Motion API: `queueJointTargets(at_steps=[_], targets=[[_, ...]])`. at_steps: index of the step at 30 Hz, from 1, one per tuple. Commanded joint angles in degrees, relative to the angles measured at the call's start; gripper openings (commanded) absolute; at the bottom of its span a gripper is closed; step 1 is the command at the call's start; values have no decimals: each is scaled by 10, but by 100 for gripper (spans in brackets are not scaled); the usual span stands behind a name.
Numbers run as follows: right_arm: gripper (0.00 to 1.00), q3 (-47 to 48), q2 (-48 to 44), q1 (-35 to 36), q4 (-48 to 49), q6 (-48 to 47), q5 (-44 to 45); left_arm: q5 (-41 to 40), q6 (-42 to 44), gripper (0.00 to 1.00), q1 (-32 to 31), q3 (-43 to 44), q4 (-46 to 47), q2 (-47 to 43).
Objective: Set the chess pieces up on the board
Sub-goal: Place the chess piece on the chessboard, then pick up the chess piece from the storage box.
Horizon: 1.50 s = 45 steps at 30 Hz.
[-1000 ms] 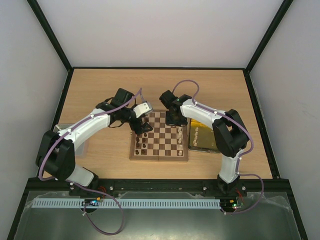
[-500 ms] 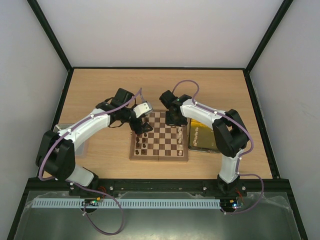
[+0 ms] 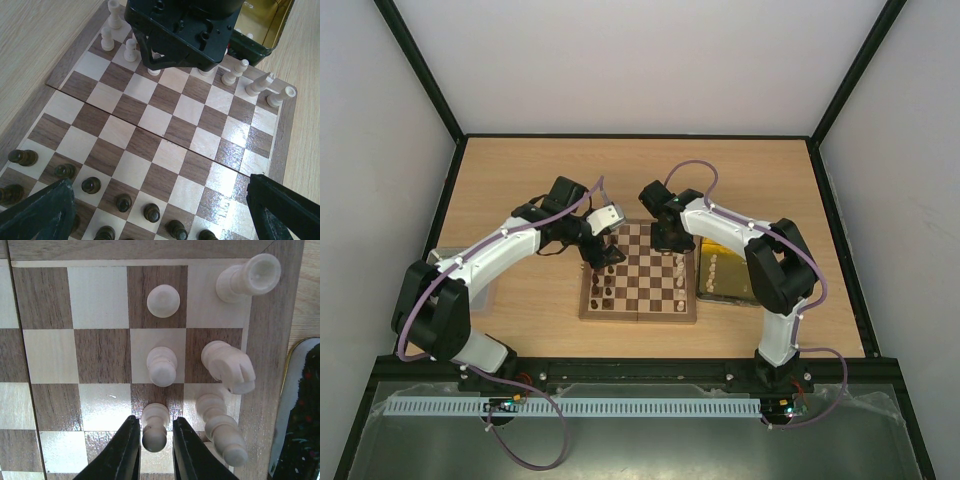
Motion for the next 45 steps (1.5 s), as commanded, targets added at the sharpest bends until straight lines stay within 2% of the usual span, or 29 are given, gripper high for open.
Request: queueJointTargets(at_steps=[1,16,20,27,32,45], targets=[[18,4,2,-2,-6,-3,9,15,9,93,2,-5,-5,-2],[18,55,-51,-11,-64,-3,45,15,9,93,2,-4,-6,0],[19,21,-107,-41,-72,6,56,14,9,93,1,-2,-8,3],[33,-88,-189,-121,-57,5,44,10,9,93,-7,3,-8,10],[36,-139,-191,-142,-25,-1,10,3,9,93,-13,5,-8,15],[37,-179,-139,-152,37,-7,-16,-2,8,93,-14,0,-7,16]])
